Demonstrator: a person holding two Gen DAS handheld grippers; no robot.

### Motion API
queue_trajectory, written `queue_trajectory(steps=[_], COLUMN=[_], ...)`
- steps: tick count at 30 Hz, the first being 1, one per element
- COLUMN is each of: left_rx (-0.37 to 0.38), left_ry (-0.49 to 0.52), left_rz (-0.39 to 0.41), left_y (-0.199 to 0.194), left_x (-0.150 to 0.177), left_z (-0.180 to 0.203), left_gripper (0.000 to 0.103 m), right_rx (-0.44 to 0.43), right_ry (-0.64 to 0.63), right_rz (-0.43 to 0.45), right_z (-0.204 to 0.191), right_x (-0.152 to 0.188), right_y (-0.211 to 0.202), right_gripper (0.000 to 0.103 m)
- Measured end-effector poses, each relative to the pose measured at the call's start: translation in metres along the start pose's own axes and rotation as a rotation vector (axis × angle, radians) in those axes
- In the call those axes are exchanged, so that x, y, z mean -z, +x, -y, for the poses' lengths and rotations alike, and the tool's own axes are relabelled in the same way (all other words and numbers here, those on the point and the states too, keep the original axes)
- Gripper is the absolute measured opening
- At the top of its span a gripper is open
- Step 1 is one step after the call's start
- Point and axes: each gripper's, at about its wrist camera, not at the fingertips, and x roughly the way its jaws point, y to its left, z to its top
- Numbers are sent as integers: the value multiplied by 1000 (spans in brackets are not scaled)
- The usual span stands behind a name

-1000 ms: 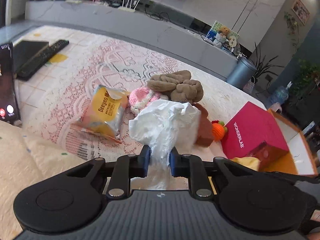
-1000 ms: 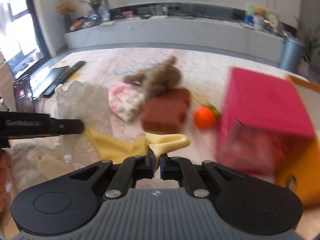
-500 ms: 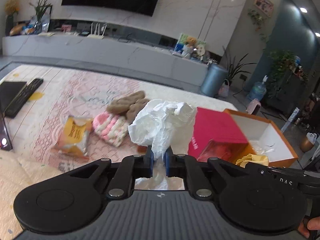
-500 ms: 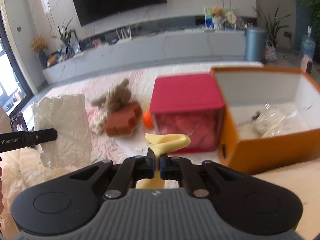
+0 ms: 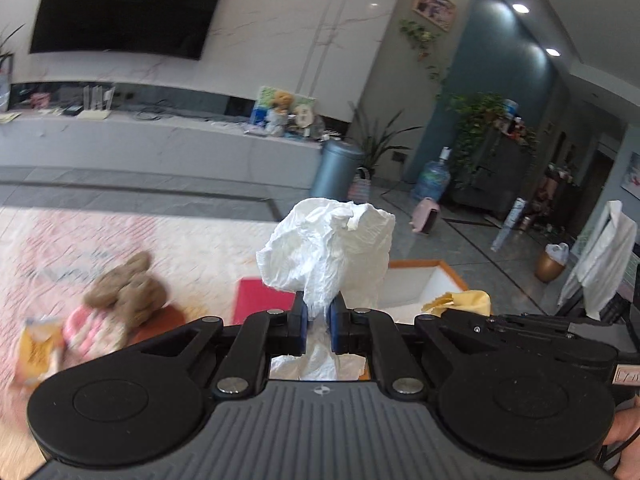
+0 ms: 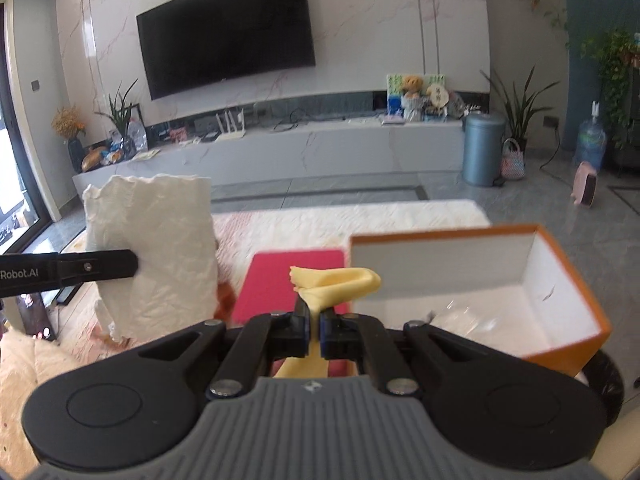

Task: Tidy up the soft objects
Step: 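Carry the tissue and yellow cloth into the orange box and release both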

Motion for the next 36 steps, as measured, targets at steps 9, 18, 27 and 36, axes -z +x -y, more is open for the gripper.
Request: queue_trajectory(steps=[9,18,27,36], left_rx=[71,42,28,-26], left_ry=[97,263,554,707], left_rz=[-99,-312,-546,-642], left_y=[81,189,271,318], left_x=[-34,-24,0,25], left_z=[41,69,84,87], left_gripper=[11,11,11,12], right_rx=[41,41,34,8], right_ry=[-8,3,71,144], right_rz=[12,-110,-246,-396], right_z=[55,107,155,174], right_x=[-51,-54,-47,-31], right_y=[18,98,172,232], right_gripper=[2,2,2,3])
